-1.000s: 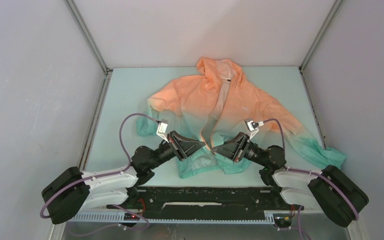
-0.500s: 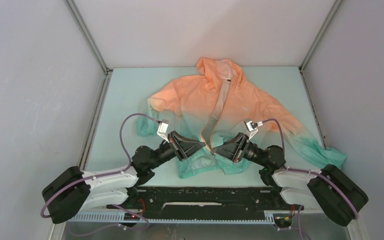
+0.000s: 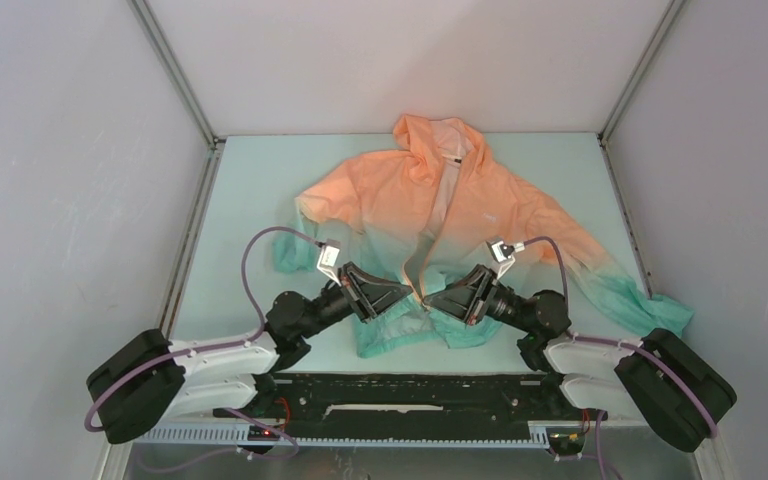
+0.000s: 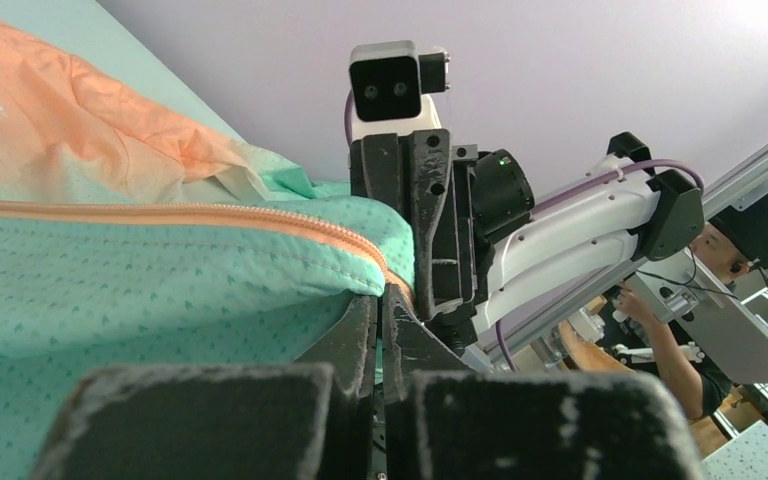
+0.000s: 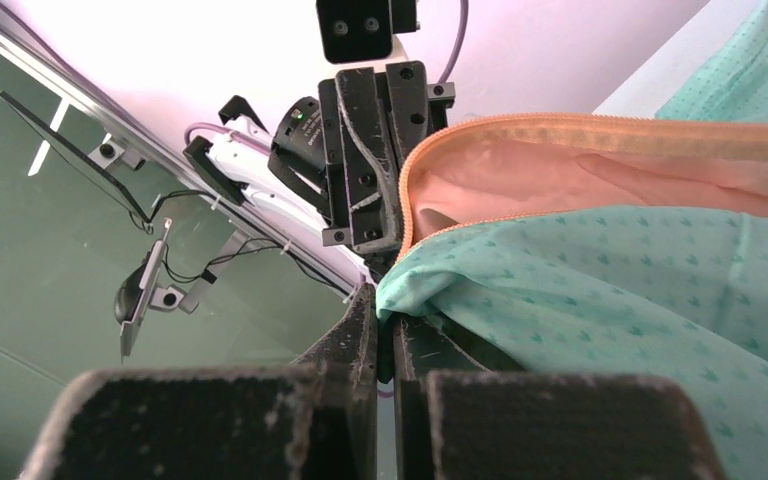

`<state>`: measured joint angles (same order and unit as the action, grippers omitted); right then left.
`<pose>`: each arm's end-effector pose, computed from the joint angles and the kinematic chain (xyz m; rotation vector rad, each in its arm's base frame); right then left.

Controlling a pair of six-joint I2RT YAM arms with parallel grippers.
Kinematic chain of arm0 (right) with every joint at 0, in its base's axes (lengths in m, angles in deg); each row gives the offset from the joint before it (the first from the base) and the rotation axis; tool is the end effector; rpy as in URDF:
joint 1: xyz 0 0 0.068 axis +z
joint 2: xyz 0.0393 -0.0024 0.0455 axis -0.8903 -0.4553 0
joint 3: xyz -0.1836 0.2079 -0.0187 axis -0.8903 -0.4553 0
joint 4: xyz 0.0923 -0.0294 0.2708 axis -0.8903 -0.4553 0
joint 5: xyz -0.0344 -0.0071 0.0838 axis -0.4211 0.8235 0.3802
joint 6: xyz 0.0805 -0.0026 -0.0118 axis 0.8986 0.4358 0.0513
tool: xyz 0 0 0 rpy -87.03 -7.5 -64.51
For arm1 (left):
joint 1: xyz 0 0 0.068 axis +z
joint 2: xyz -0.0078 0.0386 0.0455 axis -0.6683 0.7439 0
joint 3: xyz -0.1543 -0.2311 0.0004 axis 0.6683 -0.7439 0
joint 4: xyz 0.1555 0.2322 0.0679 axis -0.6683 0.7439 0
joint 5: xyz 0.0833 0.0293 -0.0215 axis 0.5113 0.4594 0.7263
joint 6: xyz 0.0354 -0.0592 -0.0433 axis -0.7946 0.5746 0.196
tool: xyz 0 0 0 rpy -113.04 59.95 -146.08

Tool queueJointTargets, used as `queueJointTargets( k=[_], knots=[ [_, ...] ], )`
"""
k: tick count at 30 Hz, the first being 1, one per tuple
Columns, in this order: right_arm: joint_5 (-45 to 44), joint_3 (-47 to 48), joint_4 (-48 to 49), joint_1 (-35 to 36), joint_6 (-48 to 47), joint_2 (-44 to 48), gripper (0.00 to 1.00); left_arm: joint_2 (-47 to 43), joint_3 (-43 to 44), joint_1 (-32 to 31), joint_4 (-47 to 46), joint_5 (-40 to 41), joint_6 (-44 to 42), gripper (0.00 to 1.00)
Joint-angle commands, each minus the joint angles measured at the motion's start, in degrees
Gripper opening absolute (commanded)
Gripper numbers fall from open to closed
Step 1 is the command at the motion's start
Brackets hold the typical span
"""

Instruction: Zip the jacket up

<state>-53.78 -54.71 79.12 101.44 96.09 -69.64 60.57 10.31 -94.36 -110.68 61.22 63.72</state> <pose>0.1459 0.1654 0.2006 -0.2625 1.4794 1.8742 0.1408 -0.2074 0.2250 0.2477 1.4540 -1.6310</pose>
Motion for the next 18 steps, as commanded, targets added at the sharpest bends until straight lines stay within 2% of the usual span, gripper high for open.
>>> queueJointTargets(
  k=[1,18],
  knots=[
    [0.1,2.8,3.6,0.5,-0.1,0.0,0.0,1.0,1.0,-0.7,-4.2,-0.7,-0.1,0.0],
    [-3.6,3.7,3.6,1.3,-0.3,-1.7,0.0,2.2,0.5,-3.7,-6.5,0.9,1.2,0.0]
  ],
)
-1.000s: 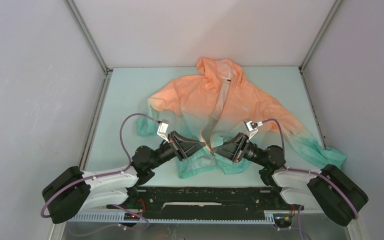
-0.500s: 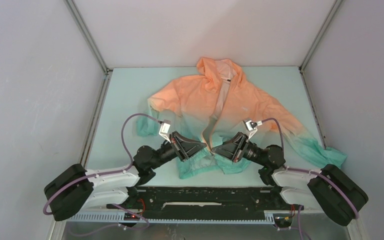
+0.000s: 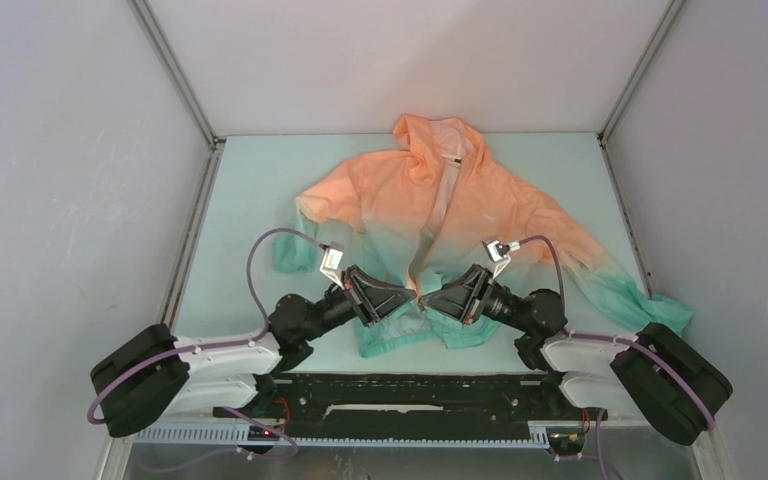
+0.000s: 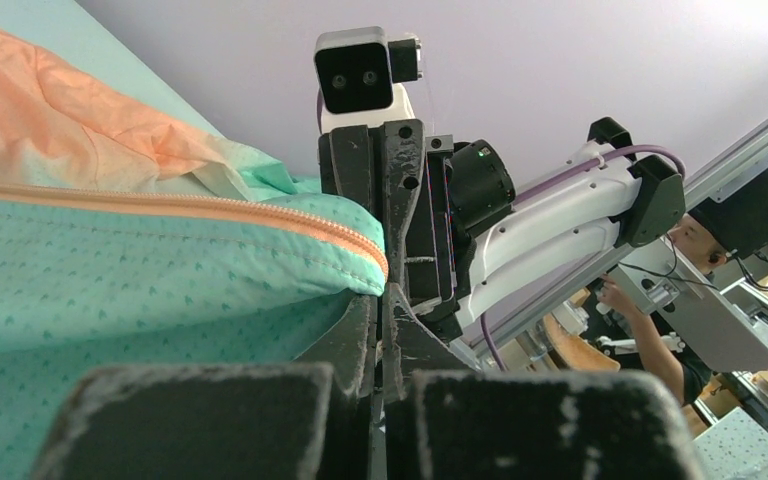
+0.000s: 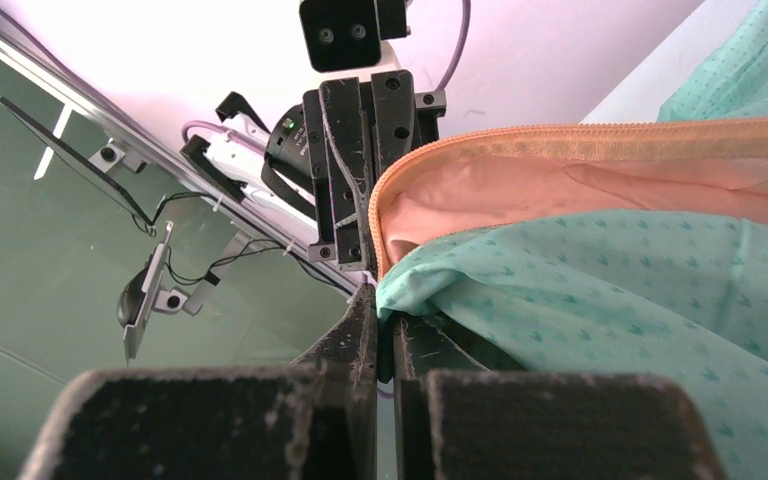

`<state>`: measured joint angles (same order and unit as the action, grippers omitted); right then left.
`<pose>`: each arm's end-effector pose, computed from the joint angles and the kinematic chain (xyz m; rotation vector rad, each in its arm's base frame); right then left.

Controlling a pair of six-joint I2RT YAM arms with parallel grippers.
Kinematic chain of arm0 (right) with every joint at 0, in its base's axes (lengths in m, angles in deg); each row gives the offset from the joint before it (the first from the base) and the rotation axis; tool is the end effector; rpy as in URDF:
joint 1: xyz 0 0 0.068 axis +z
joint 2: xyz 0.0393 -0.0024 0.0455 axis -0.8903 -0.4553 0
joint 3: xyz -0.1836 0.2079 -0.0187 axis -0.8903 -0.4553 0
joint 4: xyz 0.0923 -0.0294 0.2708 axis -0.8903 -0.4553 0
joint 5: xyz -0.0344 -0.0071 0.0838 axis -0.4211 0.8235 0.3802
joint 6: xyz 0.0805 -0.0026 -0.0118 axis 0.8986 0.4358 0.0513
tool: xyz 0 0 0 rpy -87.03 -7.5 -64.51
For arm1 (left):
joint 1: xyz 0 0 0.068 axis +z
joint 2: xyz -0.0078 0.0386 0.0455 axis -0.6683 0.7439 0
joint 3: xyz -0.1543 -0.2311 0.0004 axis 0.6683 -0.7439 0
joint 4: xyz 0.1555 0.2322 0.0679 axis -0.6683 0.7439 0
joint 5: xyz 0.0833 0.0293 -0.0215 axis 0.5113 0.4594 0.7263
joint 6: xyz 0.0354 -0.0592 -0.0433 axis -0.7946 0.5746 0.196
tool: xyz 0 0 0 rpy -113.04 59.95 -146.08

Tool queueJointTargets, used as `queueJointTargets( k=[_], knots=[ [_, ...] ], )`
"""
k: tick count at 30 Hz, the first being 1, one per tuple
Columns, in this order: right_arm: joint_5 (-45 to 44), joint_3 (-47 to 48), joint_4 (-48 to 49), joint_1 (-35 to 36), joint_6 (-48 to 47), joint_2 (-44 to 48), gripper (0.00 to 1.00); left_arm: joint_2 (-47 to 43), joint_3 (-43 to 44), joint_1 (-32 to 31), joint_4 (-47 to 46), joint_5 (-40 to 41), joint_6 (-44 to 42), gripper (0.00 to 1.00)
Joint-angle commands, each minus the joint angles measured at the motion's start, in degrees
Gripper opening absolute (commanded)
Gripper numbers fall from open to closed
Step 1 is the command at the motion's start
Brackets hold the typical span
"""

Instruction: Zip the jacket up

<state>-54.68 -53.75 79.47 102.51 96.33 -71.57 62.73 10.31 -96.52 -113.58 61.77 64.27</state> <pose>0.1479 0.1711 0.1999 -0.2529 1.4918 1.8839 0.1347 -0.2139 0.2233 0.2603 1.4455 -1.6680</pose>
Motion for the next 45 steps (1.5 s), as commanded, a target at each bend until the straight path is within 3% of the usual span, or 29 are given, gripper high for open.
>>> queueJointTargets(
  k=[1,12,18,21,24,32,36,45],
  knots=[
    [-3.0,3.0,3.3,0.2,-0.4,0.4,0.0,0.3,0.3,-1.6,-3.7,0.5,0.8,0.0],
    [-8.4,4.3,3.4,2.1,1.3,1.5,0.0,3.7,-1.2,-4.4,-8.3,6.5,2.2,0.0],
    [-11.2,2.2,3.4,3.7,1.9,2.4,0.0,1.0,-1.9,-4.6,-5.3,7.9,0.9,0.0],
    [-11.3,1.5,3.4,3.5,1.9,2.5,0.0,-1.1,-2.7,-4.6,-3.8,8.1,1.2,0.09],
    [-11.5,0.9,3.4,3.3,2.0,2.3,0.0,-4.1,-3.5,-4.6,-1.9,8.4,1.6,0.26],
    [-11.2,1.1,3.4,3.1,2.5,1.5,0.0,-6.7,-4.9,-4.6,-1.3,6.6,3.1,0.49],
    [-11.1,1.5,3.4,3.0,2.8,1.2,0.0,-4.9,-4.2,-4.6,-0.7,5.3,2.9,0.54],
    [-10.8,1.8,3.4,3.1,2.9,1.2,0.0,-1.1,-0.6,-4.6,0.8,2.9,2.5,0.56]
  ],
)
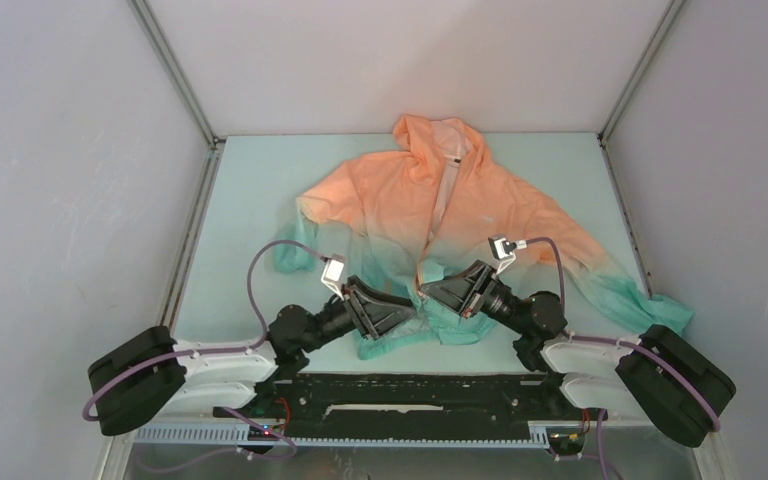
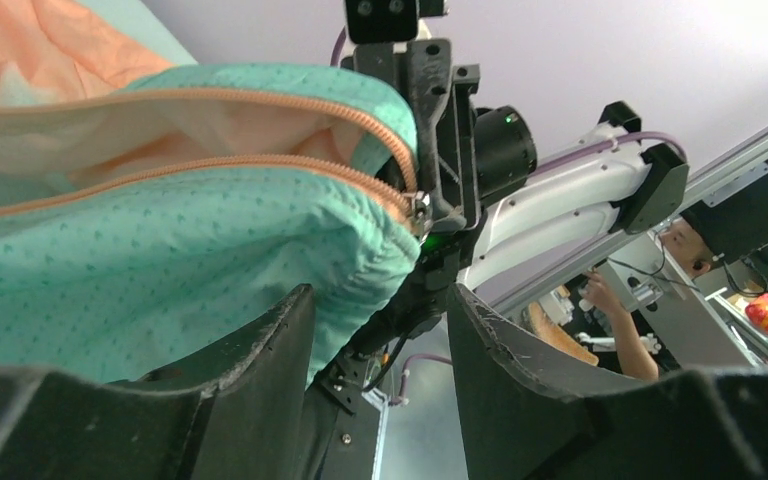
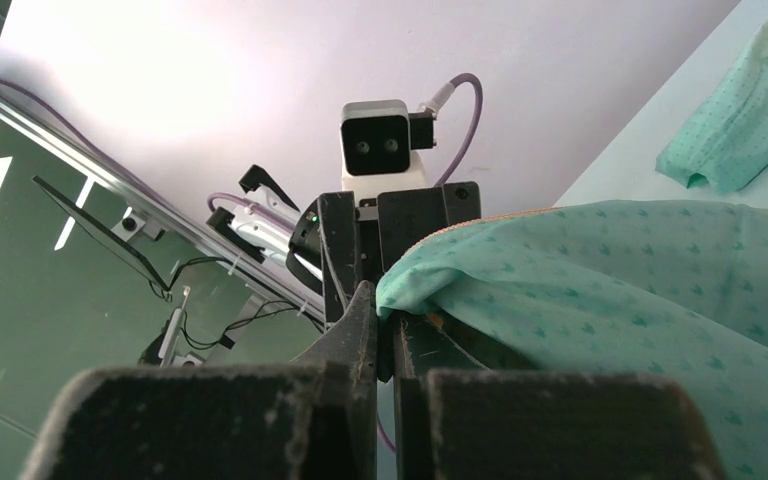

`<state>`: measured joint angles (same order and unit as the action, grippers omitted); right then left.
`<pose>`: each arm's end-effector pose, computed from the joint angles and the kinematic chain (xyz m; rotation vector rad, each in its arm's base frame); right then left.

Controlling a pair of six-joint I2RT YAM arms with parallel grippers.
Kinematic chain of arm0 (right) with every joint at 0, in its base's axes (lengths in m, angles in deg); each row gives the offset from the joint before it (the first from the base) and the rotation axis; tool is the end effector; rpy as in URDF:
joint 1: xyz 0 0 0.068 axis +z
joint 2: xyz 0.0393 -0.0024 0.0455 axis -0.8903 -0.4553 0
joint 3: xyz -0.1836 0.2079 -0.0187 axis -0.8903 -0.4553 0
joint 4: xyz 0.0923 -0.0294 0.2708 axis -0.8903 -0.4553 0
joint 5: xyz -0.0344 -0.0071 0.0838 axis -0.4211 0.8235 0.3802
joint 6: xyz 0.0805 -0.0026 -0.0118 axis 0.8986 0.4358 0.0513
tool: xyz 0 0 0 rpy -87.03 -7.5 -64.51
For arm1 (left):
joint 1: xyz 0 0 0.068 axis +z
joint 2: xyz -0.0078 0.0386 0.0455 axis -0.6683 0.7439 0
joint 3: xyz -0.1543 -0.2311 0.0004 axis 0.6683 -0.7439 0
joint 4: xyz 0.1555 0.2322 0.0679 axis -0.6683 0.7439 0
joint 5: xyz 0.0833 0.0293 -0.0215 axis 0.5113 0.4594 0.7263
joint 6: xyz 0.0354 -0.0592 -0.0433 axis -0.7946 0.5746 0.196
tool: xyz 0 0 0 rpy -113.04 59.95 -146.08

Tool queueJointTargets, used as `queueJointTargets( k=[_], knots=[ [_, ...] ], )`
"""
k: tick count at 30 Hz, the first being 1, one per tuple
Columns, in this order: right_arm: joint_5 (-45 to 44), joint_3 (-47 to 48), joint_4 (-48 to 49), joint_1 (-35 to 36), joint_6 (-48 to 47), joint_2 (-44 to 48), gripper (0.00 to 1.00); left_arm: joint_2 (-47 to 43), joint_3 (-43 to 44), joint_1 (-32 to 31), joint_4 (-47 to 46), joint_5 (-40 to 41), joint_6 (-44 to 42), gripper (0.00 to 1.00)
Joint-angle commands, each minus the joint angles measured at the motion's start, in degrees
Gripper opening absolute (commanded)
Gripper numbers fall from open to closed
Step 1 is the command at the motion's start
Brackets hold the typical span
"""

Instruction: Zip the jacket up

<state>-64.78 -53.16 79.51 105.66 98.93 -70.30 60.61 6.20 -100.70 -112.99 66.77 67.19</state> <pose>0.1493 0.1741 0.2100 -0.0863 1.4315 1.8923 0.1176 -0.2096 0.2051 0.1922 1.5161 -1.6985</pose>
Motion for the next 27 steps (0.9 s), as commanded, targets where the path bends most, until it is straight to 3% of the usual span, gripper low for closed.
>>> queueJointTargets(
  k=[1,4,12,18,22,27],
  knots=[
    [-0.6,1.3,3.3,-0.1,0.4,-0.1,0.0,1.2,3.6,-0.4,0.0,-2.0,-0.5,0.55],
    [-0.5,1.3,3.4,-0.1,0.4,0.1,0.0,1.6,3.8,-0.4,-0.2,-1.9,-0.6,0.51],
    [-0.1,1.1,3.3,0.0,0.2,0.7,0.0,2.0,5.5,0.5,1.3,-2.6,1.3,0.56],
    [-0.3,0.9,3.3,0.2,0.1,1.0,0.0,2.9,7.0,0.5,2.2,-3.9,0.4,0.47],
    [-0.5,1.3,3.3,0.7,0.1,0.7,0.0,2.9,7.6,0.5,3.1,-4.1,-0.1,0.36],
    [-0.7,1.8,3.3,1.3,0.4,-0.2,0.0,2.3,8.3,0.5,6.5,-3.5,-1.9,0.11]
  ],
)
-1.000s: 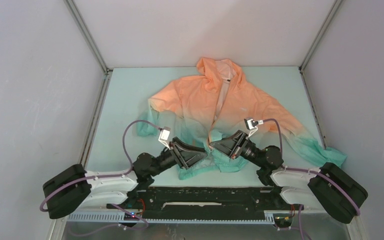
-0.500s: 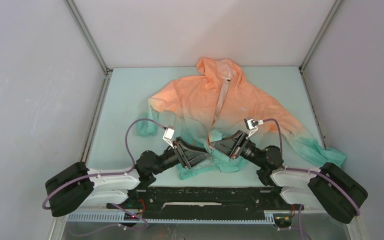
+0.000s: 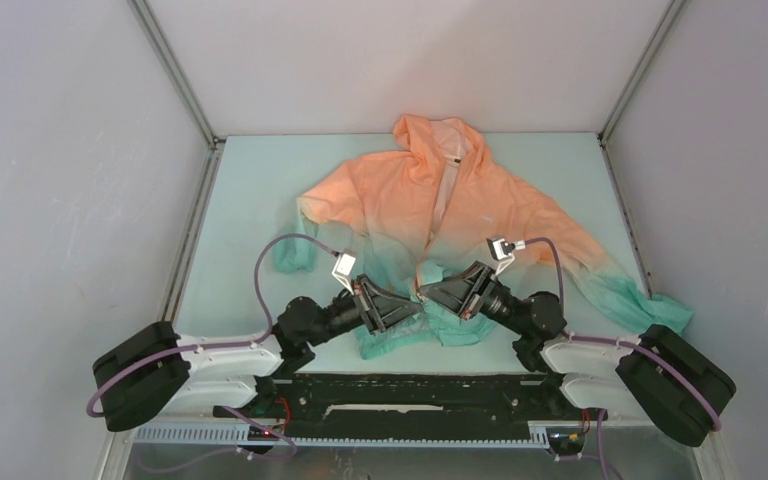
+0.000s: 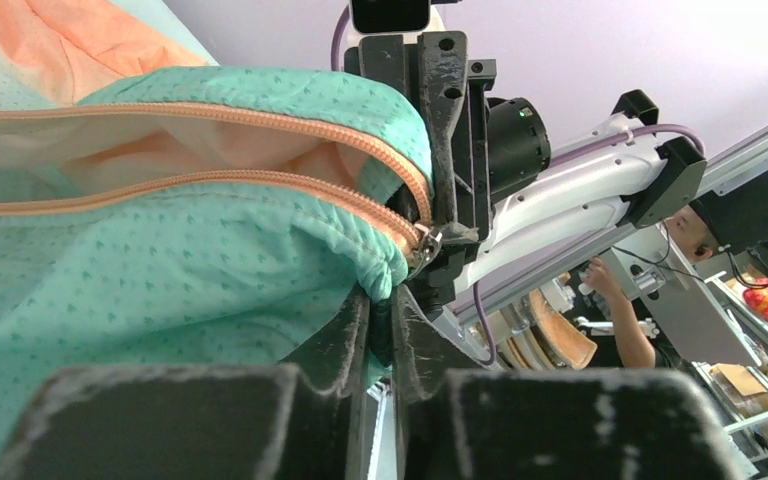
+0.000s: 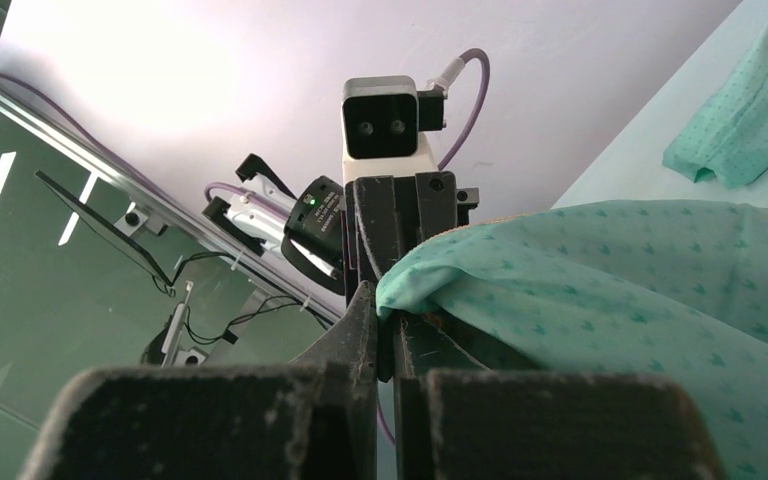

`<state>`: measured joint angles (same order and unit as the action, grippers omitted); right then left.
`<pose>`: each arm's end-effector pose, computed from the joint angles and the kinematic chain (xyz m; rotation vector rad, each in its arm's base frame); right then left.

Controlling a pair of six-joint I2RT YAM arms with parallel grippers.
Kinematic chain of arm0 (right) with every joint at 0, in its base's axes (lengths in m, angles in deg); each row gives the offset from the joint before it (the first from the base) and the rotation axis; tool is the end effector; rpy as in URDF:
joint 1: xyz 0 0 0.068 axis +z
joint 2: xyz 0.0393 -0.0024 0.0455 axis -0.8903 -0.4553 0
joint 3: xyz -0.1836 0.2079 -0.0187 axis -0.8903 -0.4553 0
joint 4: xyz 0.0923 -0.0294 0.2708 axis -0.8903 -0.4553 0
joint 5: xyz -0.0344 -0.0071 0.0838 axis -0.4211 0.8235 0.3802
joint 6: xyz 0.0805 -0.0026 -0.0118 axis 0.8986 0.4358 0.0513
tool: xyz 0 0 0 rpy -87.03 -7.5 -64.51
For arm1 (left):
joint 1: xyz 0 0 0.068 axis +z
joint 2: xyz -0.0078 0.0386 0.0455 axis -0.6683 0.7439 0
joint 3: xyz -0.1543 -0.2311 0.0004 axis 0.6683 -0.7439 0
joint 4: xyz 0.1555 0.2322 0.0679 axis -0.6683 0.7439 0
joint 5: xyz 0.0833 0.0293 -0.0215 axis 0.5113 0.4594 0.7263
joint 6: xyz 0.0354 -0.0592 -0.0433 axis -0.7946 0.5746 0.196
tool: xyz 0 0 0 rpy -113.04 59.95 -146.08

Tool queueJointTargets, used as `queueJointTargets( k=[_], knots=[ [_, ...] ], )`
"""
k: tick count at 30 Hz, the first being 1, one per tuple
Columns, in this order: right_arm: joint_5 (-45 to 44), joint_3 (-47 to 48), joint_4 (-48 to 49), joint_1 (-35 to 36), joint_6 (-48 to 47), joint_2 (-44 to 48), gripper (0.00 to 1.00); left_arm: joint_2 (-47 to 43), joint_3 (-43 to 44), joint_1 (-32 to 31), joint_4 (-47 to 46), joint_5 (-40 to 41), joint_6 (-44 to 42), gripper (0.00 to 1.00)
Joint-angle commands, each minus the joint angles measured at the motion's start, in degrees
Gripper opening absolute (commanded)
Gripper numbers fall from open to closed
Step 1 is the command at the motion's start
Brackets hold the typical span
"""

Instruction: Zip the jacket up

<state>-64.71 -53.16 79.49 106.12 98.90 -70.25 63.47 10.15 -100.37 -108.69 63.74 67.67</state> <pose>0.1478 0.1753 0.2101 -0.0940 1.4327 1.8990 0.1244 -0.2251 0.2075 0.2355 1.5866 -1.7066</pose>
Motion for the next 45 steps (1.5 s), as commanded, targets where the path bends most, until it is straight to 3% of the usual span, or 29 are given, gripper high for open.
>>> queueJointTargets(
  k=[1,3,8,14,26,37,45],
  knots=[
    [-0.9,1.9,3.3,1.0,0.3,-0.5,0.0,-0.8,4.6,0.2,3.6,-0.5,-2.9,0.08],
    [-1.2,2.0,3.3,1.2,0.4,-1.0,0.0,-1.4,5.3,0.1,5.5,-0.9,-4.7,0.0],
    [-2.3,2.6,3.4,1.3,1.2,-1.8,0.0,-3.4,8.7,-1.5,17.9,-1.1,-11.9,0.0],
    [-3.4,3.1,3.4,0.7,1.9,-3.3,0.0,-7.4,8.6,-1.9,25.8,-2.1,-19.2,0.0],
    [-1.7,5.4,3.3,-0.1,2.9,-6.8,0.0,-7.6,18.0,-3.2,46.9,-10.8,-29.6,0.0],
    [-5.4,4.5,3.3,0.8,2.9,-9.3,0.0,-10.9,18.9,-8.4,50.9,-3.3,-32.1,0.0],
    [-4.3,3.7,2.7,0.6,4.2,-12.1,0.0,-12.7,16.7,-8.4,50.6,-2.1,-30.7,0.0]
  ],
)
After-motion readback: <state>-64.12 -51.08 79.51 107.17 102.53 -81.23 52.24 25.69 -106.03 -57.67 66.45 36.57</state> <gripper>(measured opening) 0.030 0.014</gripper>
